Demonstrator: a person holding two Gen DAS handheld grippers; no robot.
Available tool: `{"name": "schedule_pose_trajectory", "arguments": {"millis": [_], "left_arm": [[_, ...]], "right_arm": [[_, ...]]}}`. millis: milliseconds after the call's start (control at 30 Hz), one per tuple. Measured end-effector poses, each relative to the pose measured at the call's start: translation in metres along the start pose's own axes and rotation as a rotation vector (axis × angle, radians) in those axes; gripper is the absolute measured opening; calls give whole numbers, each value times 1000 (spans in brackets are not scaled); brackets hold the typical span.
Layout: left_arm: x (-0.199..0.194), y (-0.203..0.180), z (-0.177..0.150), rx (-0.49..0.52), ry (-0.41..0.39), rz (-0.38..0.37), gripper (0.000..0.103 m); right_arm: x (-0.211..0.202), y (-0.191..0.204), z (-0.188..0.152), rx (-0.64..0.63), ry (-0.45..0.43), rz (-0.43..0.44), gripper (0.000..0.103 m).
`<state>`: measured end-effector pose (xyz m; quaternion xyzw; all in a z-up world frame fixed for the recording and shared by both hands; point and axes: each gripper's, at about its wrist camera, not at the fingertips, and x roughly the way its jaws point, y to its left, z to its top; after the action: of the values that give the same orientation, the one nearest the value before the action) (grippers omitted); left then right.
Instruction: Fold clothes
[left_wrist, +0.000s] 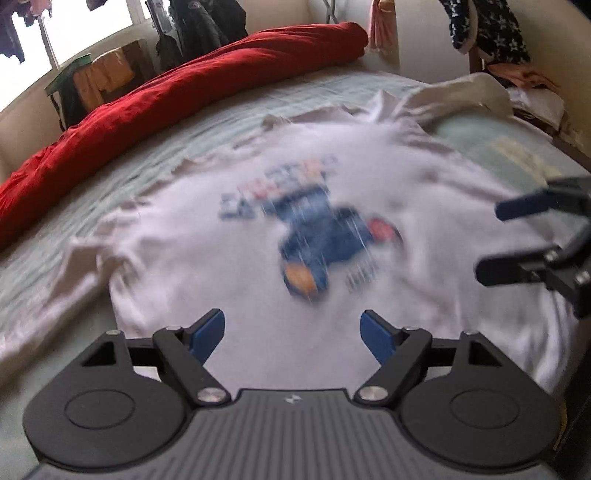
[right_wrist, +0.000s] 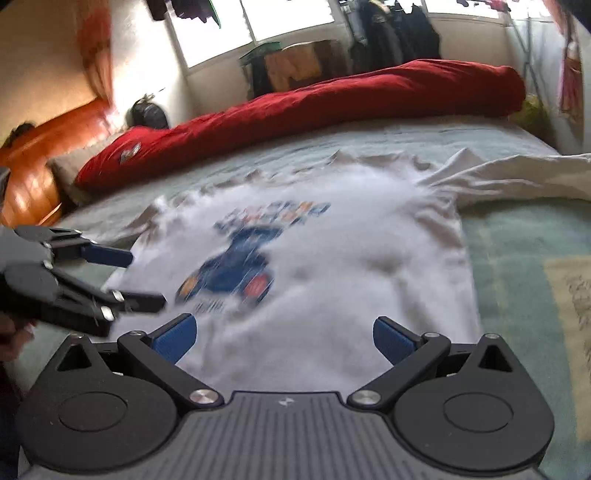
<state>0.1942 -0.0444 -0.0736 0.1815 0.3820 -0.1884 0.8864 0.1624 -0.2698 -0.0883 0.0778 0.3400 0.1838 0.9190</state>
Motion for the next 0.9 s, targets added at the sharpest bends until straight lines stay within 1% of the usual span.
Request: {"name": "schedule_pose_trajectory", "arguments": {"millis": [100,133,200,300,367,433,533,733,800,900], "left_arm": [[-7,-7,-32,-49,-20,16,81],[-11,-5,-39,-99,-26,11,81],[-19,-1,-52,-199,-38,1,82],[-33,-1,-68,-271,-46,-9,84],[-41,0,-77,-305,-45,-19,86],[-43,-4,-86,-304,-49,-21,87],[-46,-6,-95,-313,-65,-29,88],[-52,1,-98,-347,-88,-67,88],[-55,4,-99,-368,-101,-67,88],[-60,14,-96,-430,-135,-58,88]], "right_arm": [[5,15,-18,-52,57,-41,103],[7,18,-24,-65,71,-67,103],[5,27,-35,-119,66,-110,103],[3,35,-44,-160,76,-156,103],[1,35,-47,-149,83,-170,103],[0,34,-49,-126,86,-177,103],[2,37,-52,-127,88,-201,103],[4,43,-51,-118,97,-244,103],[1,44,-48,-115,99,-244,103],[-6,46,-41,-113,80,-222,103]]}}
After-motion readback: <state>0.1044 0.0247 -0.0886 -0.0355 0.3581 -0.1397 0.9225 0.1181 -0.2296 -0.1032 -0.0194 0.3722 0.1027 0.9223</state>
